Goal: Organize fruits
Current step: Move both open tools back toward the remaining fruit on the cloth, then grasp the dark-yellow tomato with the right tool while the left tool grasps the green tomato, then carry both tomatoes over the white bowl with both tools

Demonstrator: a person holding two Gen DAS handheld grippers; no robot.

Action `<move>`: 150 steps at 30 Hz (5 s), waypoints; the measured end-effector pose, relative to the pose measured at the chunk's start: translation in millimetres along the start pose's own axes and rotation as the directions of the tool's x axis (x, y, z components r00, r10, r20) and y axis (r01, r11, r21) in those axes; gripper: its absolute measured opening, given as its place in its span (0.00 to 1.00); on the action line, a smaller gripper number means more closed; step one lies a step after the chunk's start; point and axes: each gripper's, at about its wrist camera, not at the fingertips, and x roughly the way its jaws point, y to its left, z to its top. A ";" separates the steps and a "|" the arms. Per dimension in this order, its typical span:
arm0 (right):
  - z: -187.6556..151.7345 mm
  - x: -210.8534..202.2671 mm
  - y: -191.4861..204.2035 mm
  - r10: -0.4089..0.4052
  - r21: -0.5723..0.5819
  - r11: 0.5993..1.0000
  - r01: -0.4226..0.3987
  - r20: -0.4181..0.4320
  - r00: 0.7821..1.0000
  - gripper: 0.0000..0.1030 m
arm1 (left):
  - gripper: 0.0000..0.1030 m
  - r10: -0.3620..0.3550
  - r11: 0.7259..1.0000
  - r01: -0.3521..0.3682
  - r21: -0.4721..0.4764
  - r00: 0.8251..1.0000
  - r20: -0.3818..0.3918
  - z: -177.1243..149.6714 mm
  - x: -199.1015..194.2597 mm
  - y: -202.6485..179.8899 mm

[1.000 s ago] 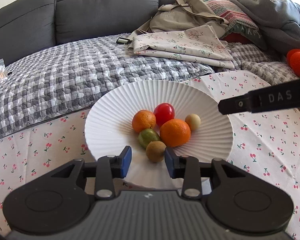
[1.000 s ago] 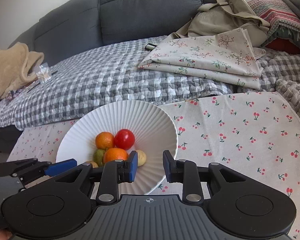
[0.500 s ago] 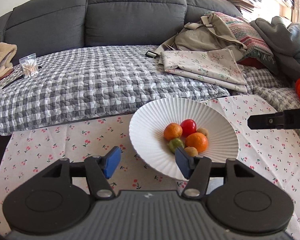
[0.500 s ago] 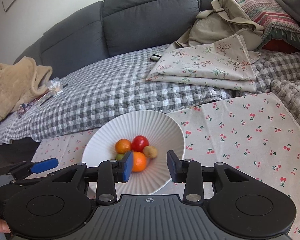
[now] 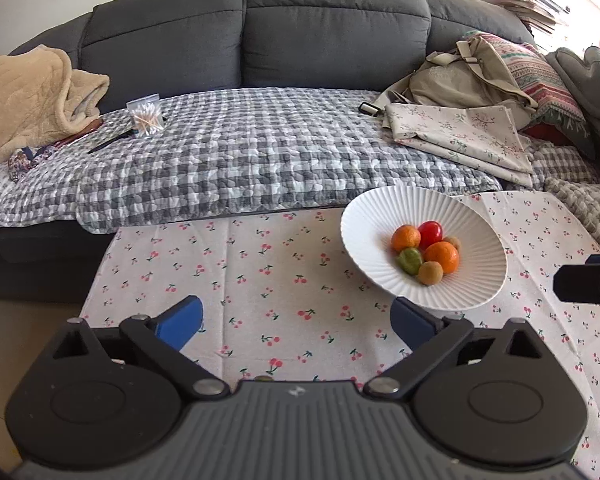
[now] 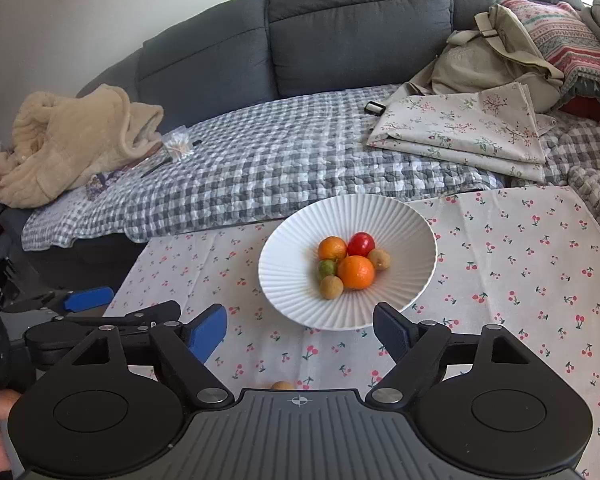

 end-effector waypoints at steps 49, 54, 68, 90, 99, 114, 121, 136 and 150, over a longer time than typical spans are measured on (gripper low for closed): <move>-95.9 58.1 54.3 0.008 -0.137 0.990 -0.039 -0.222 0.975 0.88 | 0.82 -0.018 0.999 0.008 -0.053 0.982 -0.188 -58.4 57.6 47.6; -100.2 63.8 54.7 0.001 -0.146 0.989 -0.037 -0.238 0.971 0.81 | 0.73 -0.019 1.000 0.021 0.006 0.981 -0.193 -61.6 66.8 36.7; -104.0 77.6 58.1 0.012 -0.154 0.987 -0.053 -0.258 0.966 0.63 | 0.41 -0.023 0.998 0.036 0.059 0.980 -0.197 -67.7 82.1 30.9; -104.8 89.5 61.4 -0.020 -0.223 0.974 -0.039 -0.254 0.967 0.28 | 0.24 -0.020 0.991 0.039 0.127 0.988 -0.153 -62.5 72.5 21.4; -98.7 77.0 57.2 0.002 -0.207 0.977 -0.051 -0.229 0.973 0.28 | 0.23 -0.052 0.993 0.065 0.101 0.990 -0.129 -56.0 63.5 23.7; -68.2 53.5 37.8 0.014 -0.140 0.990 -0.034 -0.142 0.990 0.28 | 0.23 -0.103 0.994 0.104 0.037 0.994 -0.042 -38.8 46.2 28.5; -40.8 36.8 11.6 0.001 -0.064 0.998 -0.004 -0.060 0.998 0.28 | 0.24 -0.139 0.989 0.138 0.047 0.990 0.018 -27.1 38.4 14.3; -3.7 41.2 -40.7 -0.086 0.056 0.995 0.085 0.020 0.996 0.28 | 0.24 -0.207 0.975 0.197 0.107 0.974 0.088 5.4 52.7 -34.5; 1.4 87.6 -42.7 -0.167 -0.090 0.981 0.169 0.030 0.985 0.28 | 0.23 -0.227 0.968 0.221 0.123 0.973 0.036 19.1 101.2 -69.0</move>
